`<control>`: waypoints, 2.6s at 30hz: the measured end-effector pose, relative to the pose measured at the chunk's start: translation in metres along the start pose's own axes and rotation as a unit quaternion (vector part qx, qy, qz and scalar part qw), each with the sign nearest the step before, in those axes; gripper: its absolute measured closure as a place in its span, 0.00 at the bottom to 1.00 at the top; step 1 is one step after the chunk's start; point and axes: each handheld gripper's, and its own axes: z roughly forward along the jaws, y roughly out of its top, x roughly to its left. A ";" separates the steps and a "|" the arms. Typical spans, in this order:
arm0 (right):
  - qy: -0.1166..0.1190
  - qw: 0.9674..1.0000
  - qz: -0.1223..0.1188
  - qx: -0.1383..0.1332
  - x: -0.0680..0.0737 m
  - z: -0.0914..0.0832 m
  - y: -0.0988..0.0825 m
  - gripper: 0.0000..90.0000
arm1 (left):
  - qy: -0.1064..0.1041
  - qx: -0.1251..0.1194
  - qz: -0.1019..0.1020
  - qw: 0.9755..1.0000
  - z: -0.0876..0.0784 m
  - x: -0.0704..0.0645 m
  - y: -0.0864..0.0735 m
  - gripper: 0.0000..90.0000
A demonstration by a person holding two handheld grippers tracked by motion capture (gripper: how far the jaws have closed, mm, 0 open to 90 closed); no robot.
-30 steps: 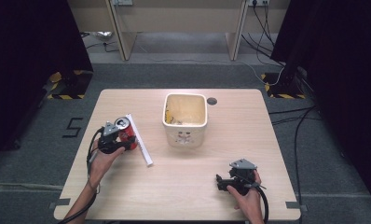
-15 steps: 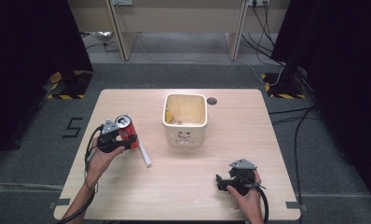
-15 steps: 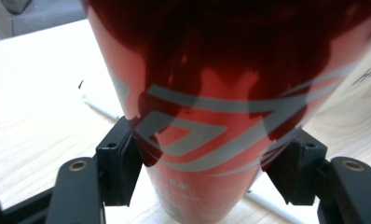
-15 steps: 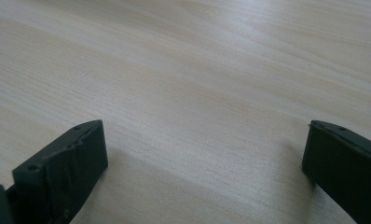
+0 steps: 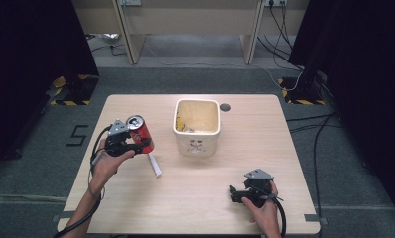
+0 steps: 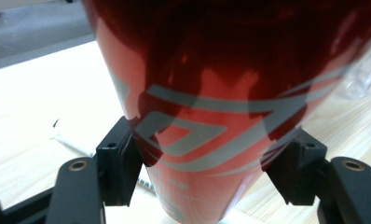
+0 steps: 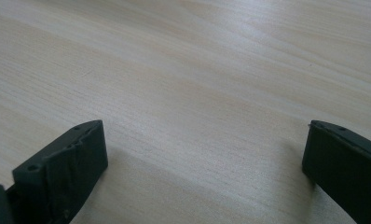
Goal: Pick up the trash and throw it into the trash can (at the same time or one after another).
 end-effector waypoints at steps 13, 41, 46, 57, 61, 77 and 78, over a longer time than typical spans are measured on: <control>0.000 1.000 0.000 0.000 0.000 0.000 0.000 0.00 | -0.025 -0.017 0.014 0.999 -0.009 -0.009 0.028 0.37; 0.000 1.000 -0.001 -0.001 0.000 0.000 0.000 0.00 | -0.073 -0.028 0.025 0.997 -0.001 -0.016 0.092 0.37; 0.000 1.000 -0.001 -0.001 0.000 0.000 0.000 0.00 | -0.078 -0.030 0.025 0.996 0.006 -0.020 0.103 0.37; 0.001 1.000 -0.002 0.000 0.000 0.000 0.000 0.00 | -0.090 -0.027 0.031 0.995 0.027 -0.036 0.120 0.37; 0.001 1.000 -0.001 0.000 0.000 0.000 0.000 0.00 | -0.090 -0.030 0.027 0.995 0.036 -0.037 0.126 0.37; 0.001 1.000 -0.006 0.000 0.000 0.000 0.000 0.00 | -0.083 -0.022 0.026 0.996 0.073 -0.045 0.136 0.37; 0.001 1.000 -0.005 0.000 0.000 0.000 0.000 0.00 | -0.082 -0.021 0.026 0.996 0.075 -0.045 0.136 0.37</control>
